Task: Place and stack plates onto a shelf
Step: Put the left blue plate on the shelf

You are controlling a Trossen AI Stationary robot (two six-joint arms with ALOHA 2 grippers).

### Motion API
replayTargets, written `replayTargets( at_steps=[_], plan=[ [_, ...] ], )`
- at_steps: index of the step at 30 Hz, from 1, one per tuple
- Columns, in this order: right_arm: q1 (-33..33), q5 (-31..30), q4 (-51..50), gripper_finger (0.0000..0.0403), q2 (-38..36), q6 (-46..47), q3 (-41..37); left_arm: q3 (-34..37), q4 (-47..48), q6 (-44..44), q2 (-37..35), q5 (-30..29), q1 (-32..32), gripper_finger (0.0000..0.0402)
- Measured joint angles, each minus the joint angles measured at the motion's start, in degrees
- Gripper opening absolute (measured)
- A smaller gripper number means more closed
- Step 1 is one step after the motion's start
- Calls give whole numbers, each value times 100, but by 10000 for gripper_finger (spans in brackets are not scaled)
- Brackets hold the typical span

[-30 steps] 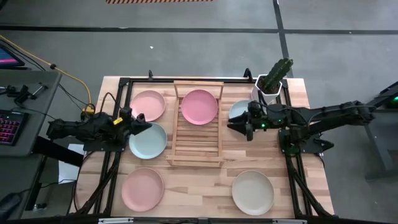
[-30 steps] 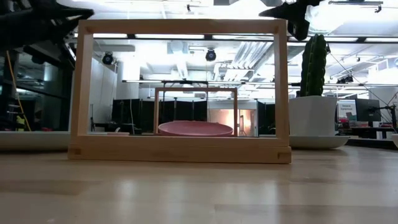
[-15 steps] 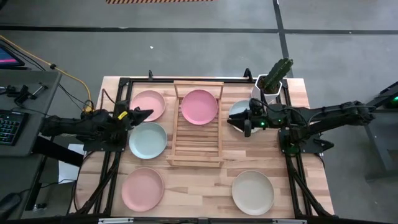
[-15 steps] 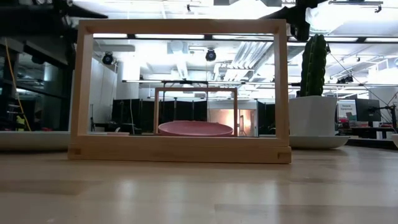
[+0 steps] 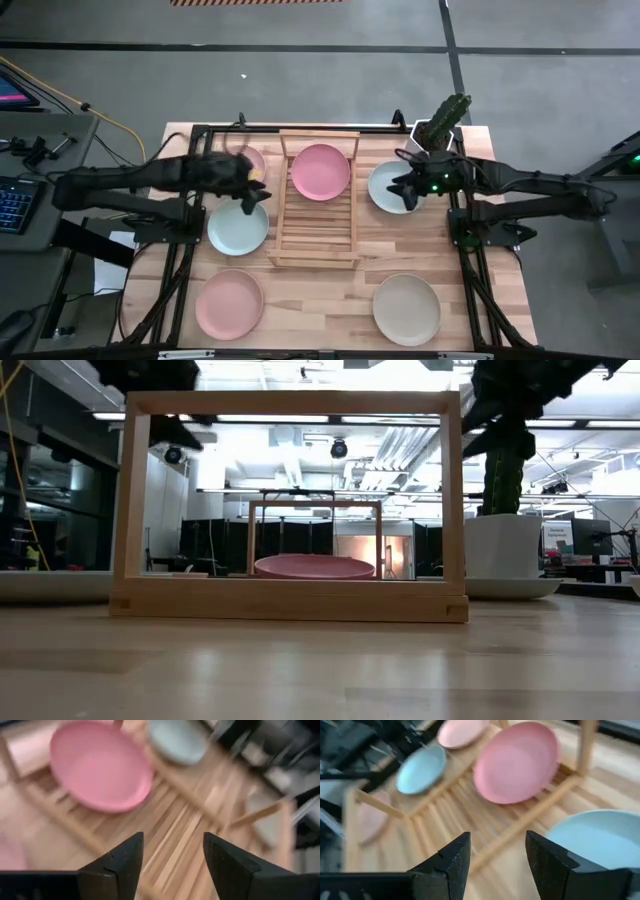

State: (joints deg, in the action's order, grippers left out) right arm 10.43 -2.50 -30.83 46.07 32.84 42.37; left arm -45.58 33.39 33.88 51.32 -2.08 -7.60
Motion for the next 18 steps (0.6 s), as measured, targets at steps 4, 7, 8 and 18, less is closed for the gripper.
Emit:
replayTargets(
  at_steps=[4,7,8,18],
  plan=[
    [451,395,-270,172,-208,-686,0,-656,878,-622,1046,801,-171,204],
    [743,836,-368,172,-236,-1185,0,-960,1213,-1346,1703,1210,-163,204],
    [821,950,-406,172,-235,-1329,0,-1030,1252,-1575,1898,1289,-146,205],
    [1177,1245,-679,172,-223,-1826,0,-1248,2087,-5532,3111,649,-62,205]
  ],
)
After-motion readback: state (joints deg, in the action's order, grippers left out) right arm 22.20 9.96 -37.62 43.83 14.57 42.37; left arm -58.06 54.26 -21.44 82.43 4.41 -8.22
